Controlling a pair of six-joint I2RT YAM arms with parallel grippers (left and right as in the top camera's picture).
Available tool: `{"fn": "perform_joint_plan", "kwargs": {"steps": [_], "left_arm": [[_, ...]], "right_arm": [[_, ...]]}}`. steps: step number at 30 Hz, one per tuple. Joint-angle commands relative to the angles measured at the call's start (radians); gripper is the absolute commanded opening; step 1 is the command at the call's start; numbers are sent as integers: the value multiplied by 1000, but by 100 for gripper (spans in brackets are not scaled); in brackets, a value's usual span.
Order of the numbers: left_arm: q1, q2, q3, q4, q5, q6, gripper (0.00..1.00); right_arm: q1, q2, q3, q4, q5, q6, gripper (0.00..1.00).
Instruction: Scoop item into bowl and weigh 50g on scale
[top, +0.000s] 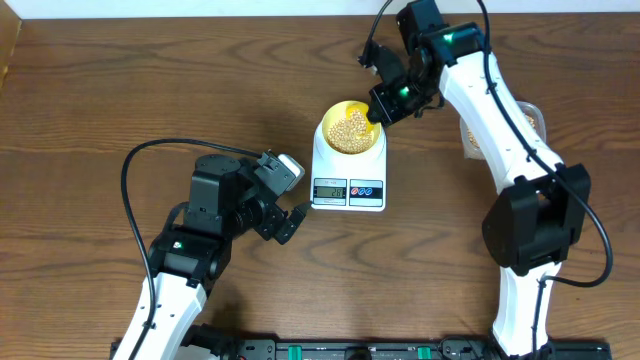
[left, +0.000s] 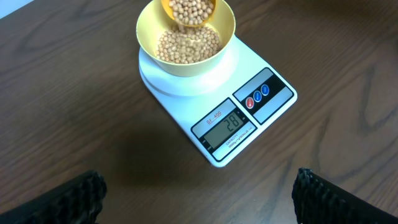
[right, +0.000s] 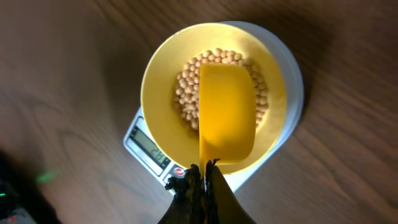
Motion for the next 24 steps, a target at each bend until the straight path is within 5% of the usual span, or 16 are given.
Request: {"fn": "perform_joint_plan", "kwargs": {"steps": [1,24], "left_arm": [[4,-5,11,1,12,3,98],[4,-5,11,1,13,3,98]], "right_arm": [[26,0,39,-2,59,-34,1],[96,-1,122,-7,233,-85,1]]}}
